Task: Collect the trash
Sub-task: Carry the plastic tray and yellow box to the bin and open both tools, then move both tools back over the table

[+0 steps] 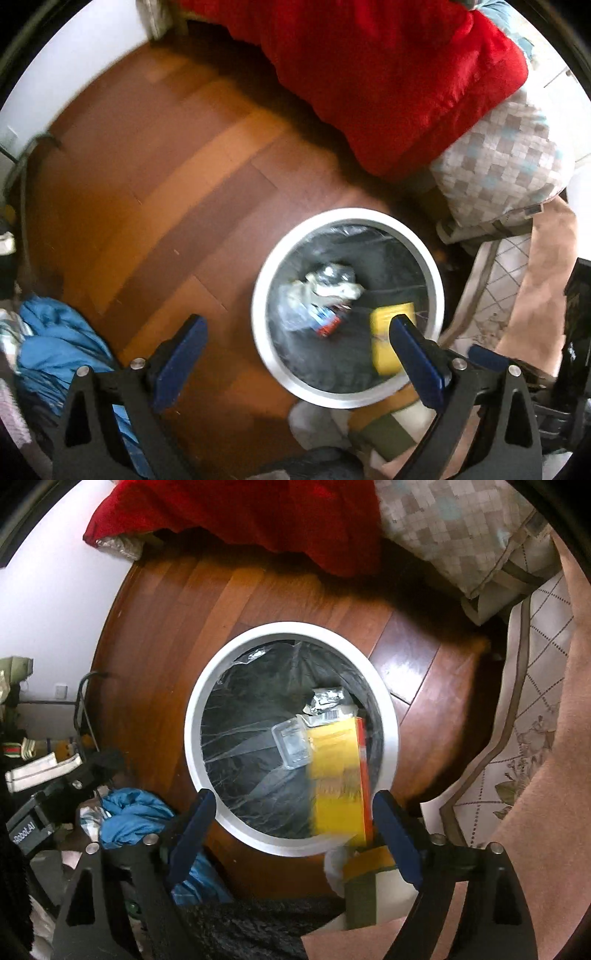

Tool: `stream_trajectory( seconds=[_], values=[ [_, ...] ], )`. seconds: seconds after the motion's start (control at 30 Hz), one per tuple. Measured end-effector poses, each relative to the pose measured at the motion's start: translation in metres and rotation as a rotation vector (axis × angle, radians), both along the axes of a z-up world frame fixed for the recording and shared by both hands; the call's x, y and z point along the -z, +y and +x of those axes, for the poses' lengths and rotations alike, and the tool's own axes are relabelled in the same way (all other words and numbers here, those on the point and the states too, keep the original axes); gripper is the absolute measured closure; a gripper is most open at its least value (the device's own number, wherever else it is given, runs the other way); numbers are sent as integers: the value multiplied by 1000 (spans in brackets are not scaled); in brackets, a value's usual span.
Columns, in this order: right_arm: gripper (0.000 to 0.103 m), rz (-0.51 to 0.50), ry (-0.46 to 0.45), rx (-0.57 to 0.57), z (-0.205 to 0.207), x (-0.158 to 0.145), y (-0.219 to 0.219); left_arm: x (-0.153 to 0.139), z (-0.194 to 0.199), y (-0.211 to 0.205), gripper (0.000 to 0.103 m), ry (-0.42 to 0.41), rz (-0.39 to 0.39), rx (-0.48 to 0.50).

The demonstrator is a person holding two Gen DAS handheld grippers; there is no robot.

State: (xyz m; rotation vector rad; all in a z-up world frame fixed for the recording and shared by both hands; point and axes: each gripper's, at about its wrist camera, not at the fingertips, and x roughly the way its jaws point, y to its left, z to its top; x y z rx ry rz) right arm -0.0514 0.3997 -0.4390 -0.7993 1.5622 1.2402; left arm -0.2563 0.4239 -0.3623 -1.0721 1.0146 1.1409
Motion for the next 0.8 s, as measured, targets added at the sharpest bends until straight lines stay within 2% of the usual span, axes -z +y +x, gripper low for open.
stream_trajectory(
  seconds=[0.03, 0.07, 0.33, 0.53, 0.8],
  values=[
    [9, 6, -11, -7, -1, -4, -2, -2, 2, -2, 3, 16, 15, 5],
    [0, 8, -25, -14, -3, -8, -4, -6, 3, -7, 3, 33, 33, 13],
    [0, 45, -188, -87, -7, -46, -35, -32, 8, -40, 3, 80, 92, 51],
    [0, 89, -222, -79, -2, -75, -58, -54, 13, -63, 3, 97, 135, 69],
    [0, 172, -216, -58, 0, -121, -85, -95, 16, -90, 3, 89, 201, 86]
  ],
)
